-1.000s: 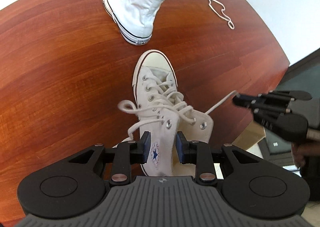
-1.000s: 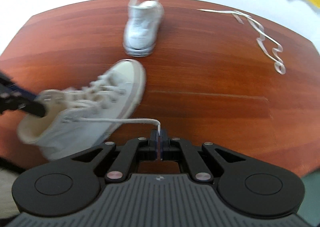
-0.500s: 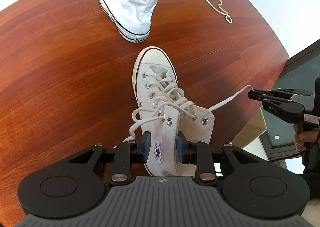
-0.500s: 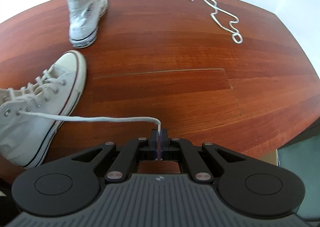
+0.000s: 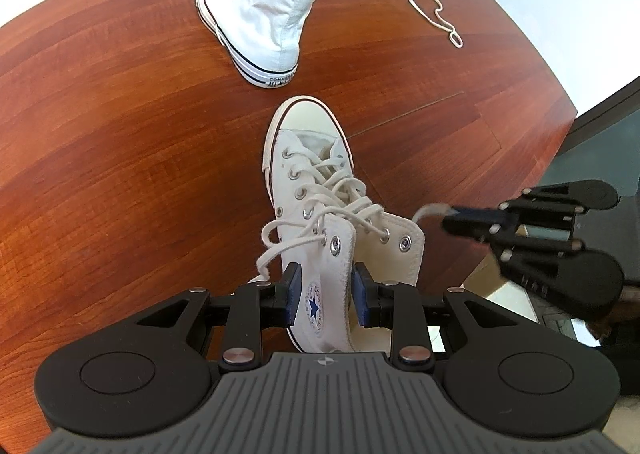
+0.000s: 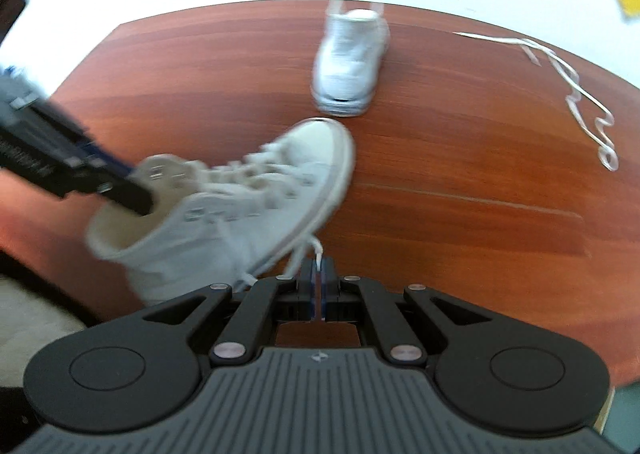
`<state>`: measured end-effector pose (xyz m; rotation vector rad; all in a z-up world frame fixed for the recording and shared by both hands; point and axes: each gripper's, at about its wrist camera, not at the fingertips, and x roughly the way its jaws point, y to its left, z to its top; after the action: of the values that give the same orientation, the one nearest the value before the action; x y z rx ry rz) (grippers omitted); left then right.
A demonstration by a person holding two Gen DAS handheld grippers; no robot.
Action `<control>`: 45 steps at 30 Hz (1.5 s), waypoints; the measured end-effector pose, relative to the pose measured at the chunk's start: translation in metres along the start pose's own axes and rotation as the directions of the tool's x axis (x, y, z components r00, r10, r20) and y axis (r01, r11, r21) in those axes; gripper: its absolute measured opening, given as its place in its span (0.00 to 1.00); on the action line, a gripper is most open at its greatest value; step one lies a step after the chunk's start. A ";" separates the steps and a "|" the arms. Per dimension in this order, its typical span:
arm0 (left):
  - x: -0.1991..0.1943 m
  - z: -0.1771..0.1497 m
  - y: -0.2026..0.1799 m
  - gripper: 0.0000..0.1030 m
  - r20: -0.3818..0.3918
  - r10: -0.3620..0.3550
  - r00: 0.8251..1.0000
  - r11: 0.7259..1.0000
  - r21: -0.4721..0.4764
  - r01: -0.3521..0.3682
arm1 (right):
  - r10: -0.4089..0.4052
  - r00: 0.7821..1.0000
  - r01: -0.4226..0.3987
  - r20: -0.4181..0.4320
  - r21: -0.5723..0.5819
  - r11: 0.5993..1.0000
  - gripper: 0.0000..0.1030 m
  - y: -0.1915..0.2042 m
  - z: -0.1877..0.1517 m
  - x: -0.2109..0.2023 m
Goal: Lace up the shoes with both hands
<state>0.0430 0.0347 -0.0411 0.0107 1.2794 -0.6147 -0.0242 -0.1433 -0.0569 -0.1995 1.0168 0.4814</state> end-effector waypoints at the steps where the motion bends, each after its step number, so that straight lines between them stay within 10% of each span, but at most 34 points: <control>1: 0.000 0.000 0.000 0.29 0.001 0.000 1.000 1.000 0.000 0.000 | 0.005 1.000 -0.005 0.000 -0.004 1.000 0.02 0.002 0.000 0.000; 27: -0.005 -0.004 0.003 0.29 0.002 0.012 1.000 1.000 -0.016 -0.012 | 0.107 0.994 -0.110 -0.028 -0.127 0.986 0.05 0.031 0.021 0.018; 32: -0.005 -0.004 0.003 0.29 0.000 0.008 1.000 1.000 -0.016 -0.008 | 0.095 0.995 -0.099 -0.032 -0.142 0.985 0.32 0.030 0.021 0.016; 39: -0.002 -0.003 0.002 0.29 -0.005 -0.002 1.000 1.000 -0.010 0.002 | 0.077 0.997 -0.081 -0.031 -0.159 0.984 0.30 0.032 0.022 0.020; 45: 0.000 -0.002 0.002 0.29 -0.017 -0.009 1.000 1.000 -0.009 0.009 | 0.057 0.998 -0.061 -0.030 -0.148 0.987 0.10 0.032 0.025 0.029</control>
<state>0.0427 0.0371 -0.0426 0.0029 1.2988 -0.6178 -0.0082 -0.0971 -0.0665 -0.3099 1.0144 0.6108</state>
